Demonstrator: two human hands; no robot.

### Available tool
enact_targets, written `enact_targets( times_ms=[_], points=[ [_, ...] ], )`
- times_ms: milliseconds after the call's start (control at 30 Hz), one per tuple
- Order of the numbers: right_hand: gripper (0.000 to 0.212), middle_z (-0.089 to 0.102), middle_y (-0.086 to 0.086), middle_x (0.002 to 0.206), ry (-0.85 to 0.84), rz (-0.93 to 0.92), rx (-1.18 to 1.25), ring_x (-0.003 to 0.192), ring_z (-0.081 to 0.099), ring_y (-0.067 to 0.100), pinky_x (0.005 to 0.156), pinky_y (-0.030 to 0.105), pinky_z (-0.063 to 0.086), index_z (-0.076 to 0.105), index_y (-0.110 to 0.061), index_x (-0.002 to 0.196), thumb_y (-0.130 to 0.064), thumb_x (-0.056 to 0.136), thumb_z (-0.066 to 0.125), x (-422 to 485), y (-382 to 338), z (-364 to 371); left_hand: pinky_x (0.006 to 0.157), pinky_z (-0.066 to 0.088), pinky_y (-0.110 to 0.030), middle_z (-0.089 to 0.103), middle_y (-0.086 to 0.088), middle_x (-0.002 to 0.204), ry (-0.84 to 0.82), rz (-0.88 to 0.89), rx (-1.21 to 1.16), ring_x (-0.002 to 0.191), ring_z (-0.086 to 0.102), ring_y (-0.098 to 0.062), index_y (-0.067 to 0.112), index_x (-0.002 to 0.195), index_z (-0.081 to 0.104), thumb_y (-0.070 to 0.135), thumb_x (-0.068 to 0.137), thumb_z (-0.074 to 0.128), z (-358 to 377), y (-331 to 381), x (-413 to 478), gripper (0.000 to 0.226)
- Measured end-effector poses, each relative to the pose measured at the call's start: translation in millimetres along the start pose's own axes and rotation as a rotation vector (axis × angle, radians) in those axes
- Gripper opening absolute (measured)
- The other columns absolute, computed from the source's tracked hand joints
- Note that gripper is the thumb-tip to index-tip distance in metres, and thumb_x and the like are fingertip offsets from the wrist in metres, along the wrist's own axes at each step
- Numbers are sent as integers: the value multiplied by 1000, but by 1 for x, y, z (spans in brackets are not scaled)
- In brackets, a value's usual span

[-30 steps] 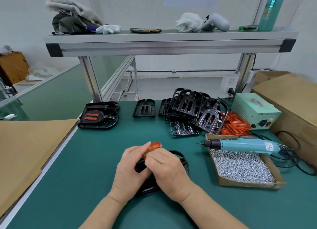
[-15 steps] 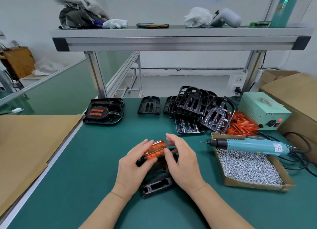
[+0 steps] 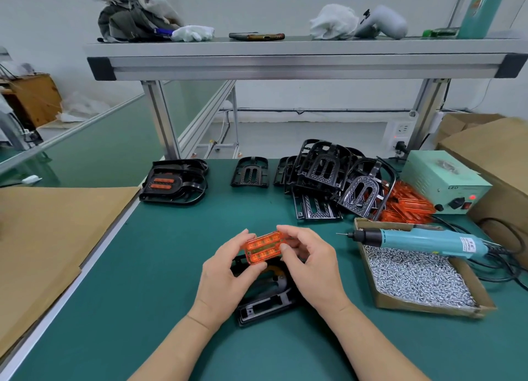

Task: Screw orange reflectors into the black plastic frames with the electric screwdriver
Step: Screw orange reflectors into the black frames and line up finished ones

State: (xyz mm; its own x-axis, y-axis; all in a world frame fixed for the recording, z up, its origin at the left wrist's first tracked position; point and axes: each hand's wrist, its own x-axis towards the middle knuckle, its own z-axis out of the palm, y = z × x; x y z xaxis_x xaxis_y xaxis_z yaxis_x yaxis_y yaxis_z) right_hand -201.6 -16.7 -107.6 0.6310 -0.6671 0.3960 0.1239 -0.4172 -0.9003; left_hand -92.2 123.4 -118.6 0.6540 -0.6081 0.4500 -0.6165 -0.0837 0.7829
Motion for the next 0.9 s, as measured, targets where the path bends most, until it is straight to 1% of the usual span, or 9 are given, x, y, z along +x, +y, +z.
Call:
enact_targets(
  times_ms=[100,200,300,433,533,600,667,767,900],
  points=[
    [40,71,-6,105,-3,54,36,94,69,12,84,33,59,73,-26,111,6,89,63,1,2,0,105,35,-8,62,12,130,17,27,6,125,54,4,33,124,59,12,76,85,0,0,0,59],
    [37,73,-1,103,-12,109,106,93,70,13,88,38,59,74,-21,109,9,90,62,2,2,1,105,33,-8,59,19,129,12,50,20,126,51,6,32,124,61,12,73,88,1,0,-1,61],
    [34,75,-1,97,2,131,212,91,69,12,86,31,58,74,-15,106,12,93,57,9,-2,-2,111,34,-15,56,27,132,-15,117,70,131,49,2,30,129,61,9,78,77,2,0,-2,58],
    [31,76,2,98,-29,144,275,91,69,9,83,18,52,74,-11,102,9,97,52,23,-12,-9,112,37,-26,62,12,132,-43,140,67,130,53,-12,22,139,56,1,84,56,0,-3,-2,59],
    [24,76,3,100,-171,180,233,92,71,13,84,23,54,73,-13,101,5,95,59,27,-17,-3,109,37,-20,61,12,132,-53,160,72,127,55,-10,22,143,53,16,95,56,0,0,-1,49],
    [18,76,6,99,-244,201,187,91,73,23,84,33,58,71,-14,100,2,91,66,30,-18,2,108,38,-19,60,11,133,-74,176,85,125,55,-10,22,143,53,27,95,57,0,2,-1,48],
    [18,76,5,98,-301,214,157,89,74,26,84,38,58,70,-15,102,-4,88,73,32,-18,5,106,40,-19,61,11,130,-64,172,93,123,57,-9,22,140,57,27,91,64,1,2,-1,50],
    [28,75,0,101,-334,198,77,86,74,21,82,34,60,67,-16,107,-9,84,79,35,-17,8,104,42,-18,62,12,127,-69,117,81,120,57,-6,22,139,57,19,83,71,0,3,-2,58],
    [38,70,-3,103,-346,148,-49,80,72,14,79,29,59,65,-20,110,-17,78,85,41,-15,5,107,43,-28,61,9,129,-151,68,31,123,55,-9,22,140,54,32,78,58,-3,4,-3,62]
  ],
)
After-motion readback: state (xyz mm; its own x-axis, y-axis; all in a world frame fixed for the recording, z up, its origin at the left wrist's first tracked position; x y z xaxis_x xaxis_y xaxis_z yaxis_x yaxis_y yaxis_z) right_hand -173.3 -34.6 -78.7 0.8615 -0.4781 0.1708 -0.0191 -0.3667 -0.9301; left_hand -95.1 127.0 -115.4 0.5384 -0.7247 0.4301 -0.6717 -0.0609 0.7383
